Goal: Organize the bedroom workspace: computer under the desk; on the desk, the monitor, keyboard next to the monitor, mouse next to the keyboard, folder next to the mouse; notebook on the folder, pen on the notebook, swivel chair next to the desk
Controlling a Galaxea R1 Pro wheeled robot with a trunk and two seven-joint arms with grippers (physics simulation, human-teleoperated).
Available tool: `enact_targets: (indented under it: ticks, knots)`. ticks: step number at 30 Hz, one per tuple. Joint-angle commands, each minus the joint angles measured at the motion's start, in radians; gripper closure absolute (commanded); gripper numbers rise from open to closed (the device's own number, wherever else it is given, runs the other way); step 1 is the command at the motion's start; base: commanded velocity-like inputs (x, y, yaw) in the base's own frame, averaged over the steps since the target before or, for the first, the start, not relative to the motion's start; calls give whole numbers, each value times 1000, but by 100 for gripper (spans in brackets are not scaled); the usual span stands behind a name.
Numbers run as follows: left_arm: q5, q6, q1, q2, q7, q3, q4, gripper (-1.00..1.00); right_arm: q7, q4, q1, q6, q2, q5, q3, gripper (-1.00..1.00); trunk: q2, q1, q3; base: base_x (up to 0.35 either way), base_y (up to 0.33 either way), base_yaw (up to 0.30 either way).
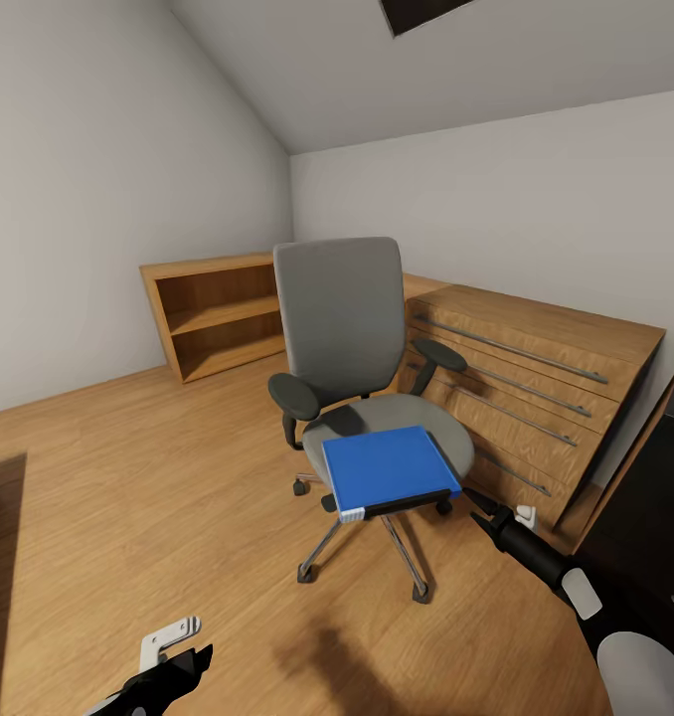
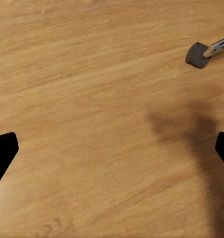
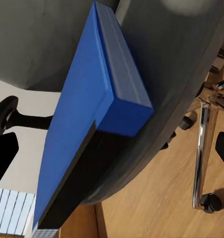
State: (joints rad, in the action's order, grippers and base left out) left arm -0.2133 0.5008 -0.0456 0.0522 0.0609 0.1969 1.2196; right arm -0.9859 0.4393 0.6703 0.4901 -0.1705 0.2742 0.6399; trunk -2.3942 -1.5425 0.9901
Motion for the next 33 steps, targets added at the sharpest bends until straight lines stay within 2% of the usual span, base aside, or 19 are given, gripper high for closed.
enact_targets:
  ticks: [1,17,33]
  knots:
    - [-11,5,0,0,6,1,1,-100,-2,-1,1,7,0,3,3,-100,0,0,1,0,0,0]
    - [-11,5,0,0,2,1,1,-100,-2,-1,1,4,2,3,3,-100,0,0,1,68,41,0]
    - [-11,4,0,0,1,1,1,-100,-2,-1,1,4,0,3,3,-100,0,0,1,6,2,0]
